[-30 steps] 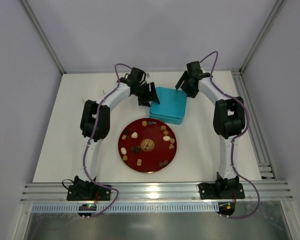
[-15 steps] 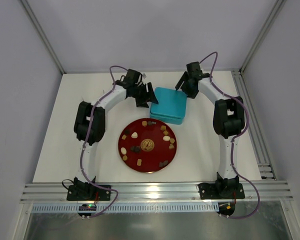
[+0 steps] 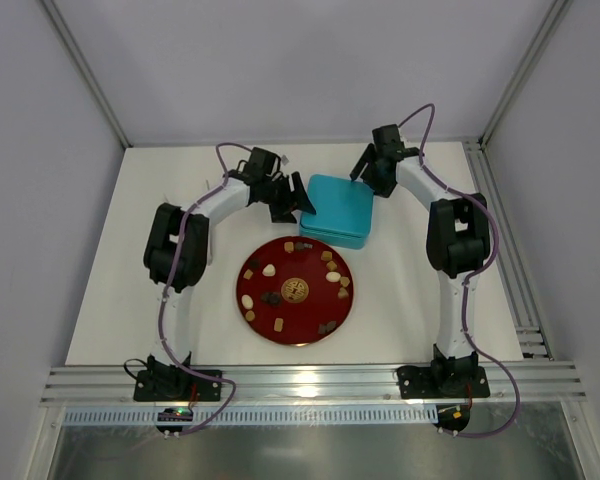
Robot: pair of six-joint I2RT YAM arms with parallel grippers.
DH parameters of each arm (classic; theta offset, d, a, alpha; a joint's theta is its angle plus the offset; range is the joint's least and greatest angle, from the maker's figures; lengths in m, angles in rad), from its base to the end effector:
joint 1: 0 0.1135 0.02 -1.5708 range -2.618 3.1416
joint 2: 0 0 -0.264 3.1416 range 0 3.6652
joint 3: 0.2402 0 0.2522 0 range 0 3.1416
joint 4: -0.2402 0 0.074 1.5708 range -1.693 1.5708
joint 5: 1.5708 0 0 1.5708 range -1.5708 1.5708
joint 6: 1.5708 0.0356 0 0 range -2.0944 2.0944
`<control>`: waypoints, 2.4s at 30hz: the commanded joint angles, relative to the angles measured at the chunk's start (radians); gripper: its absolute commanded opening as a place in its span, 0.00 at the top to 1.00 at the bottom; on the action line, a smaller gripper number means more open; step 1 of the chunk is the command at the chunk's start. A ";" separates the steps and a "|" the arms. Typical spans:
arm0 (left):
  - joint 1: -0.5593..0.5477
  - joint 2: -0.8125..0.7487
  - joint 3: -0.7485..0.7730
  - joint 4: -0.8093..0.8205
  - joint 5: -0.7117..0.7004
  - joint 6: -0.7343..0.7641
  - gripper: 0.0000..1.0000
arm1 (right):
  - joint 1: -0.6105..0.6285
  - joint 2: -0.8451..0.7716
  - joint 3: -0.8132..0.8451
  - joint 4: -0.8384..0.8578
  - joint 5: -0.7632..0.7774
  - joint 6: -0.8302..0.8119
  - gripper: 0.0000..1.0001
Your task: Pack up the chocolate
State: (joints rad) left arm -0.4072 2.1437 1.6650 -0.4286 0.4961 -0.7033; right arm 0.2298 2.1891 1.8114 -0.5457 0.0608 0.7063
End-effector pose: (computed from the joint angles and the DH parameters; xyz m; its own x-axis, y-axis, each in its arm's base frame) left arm 0.4276 -0.2029 0.1928 -0.9511 -0.2092 -0.2272 0.0031 0.7292 -0.6843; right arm 0.4766 0.1093 0.2067 -0.7153 0.4980 -0.4903 0.3583 0.8637 0.3546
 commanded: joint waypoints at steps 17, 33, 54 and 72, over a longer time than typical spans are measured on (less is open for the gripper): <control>-0.012 -0.071 -0.062 0.139 0.082 -0.074 0.32 | 0.036 -0.051 0.032 -0.052 0.076 -0.002 0.25; -0.047 -0.058 -0.070 0.168 0.090 -0.097 0.36 | 0.069 -0.048 0.066 -0.100 0.154 -0.004 0.24; -0.055 0.016 -0.039 -0.013 -0.024 0.013 0.57 | 0.086 -0.101 -0.043 0.010 0.134 -0.011 0.24; -0.065 0.025 0.029 -0.041 -0.019 -0.010 0.49 | 0.098 -0.132 -0.010 -0.020 0.076 -0.087 0.25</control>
State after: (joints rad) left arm -0.4591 2.1513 1.6531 -0.4583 0.4892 -0.7216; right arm 0.3046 2.1345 1.7802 -0.5663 0.1730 0.6292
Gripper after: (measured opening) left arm 0.512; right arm 0.752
